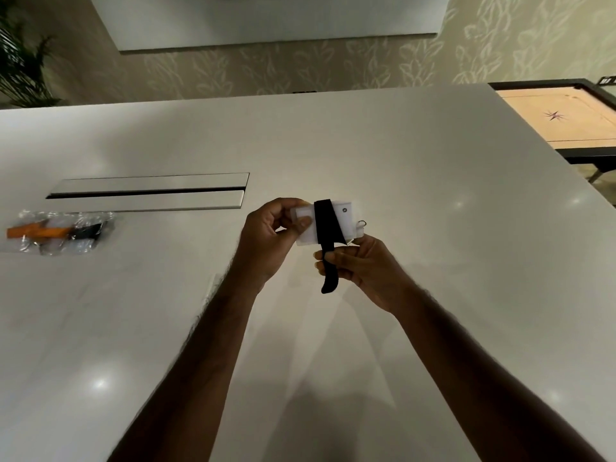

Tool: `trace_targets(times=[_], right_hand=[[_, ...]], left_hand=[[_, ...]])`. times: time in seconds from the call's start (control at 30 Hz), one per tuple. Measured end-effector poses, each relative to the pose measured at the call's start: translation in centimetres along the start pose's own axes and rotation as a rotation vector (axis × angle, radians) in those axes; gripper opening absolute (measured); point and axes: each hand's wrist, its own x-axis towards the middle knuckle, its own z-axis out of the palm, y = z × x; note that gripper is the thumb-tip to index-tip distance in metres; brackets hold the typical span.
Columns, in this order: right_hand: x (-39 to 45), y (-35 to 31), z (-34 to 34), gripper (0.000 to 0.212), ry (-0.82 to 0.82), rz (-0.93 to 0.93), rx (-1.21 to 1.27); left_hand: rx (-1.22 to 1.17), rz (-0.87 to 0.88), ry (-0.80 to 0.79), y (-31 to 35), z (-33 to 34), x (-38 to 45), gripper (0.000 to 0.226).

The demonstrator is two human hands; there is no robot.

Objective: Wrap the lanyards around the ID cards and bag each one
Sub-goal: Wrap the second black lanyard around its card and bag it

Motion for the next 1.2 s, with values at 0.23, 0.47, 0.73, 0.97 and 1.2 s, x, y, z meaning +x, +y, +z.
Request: trace_targets(times=[0.23, 0.47, 0.73, 0.97, 1.2], right_hand=[[-0.3, -0.2, 0.6, 0.034, 0.114, -0.049, -0.12], [-0.7, -0.2, 2.3, 0.026, 0.247, -0.177, -0.292], [0.3, -2.7, 2.7, 0.019, 0.252, -0.219, -0.361], [0.2, -4.2, 2.6, 0.037, 0.083, -0.177, -0.419], [0.5, -5.0, 2.3, 0.023, 0.122, -0.231, -0.598]], left_hand=[[0.055, -0.002, 0.114, -1.0, -0.9, 0.5, 0.025], [0.242, 0.049, 0.144, -1.7, -0.7, 0.0, 0.025], [0.277, 0.073, 0.045, -2.1, 0.0, -1.1, 0.023], [0.22, 0.023, 0.056, -1.6, -0.5, -1.4, 0.025], [0.167, -0.01, 0.049, -1.9, 0.0, -2.3, 0.025]])
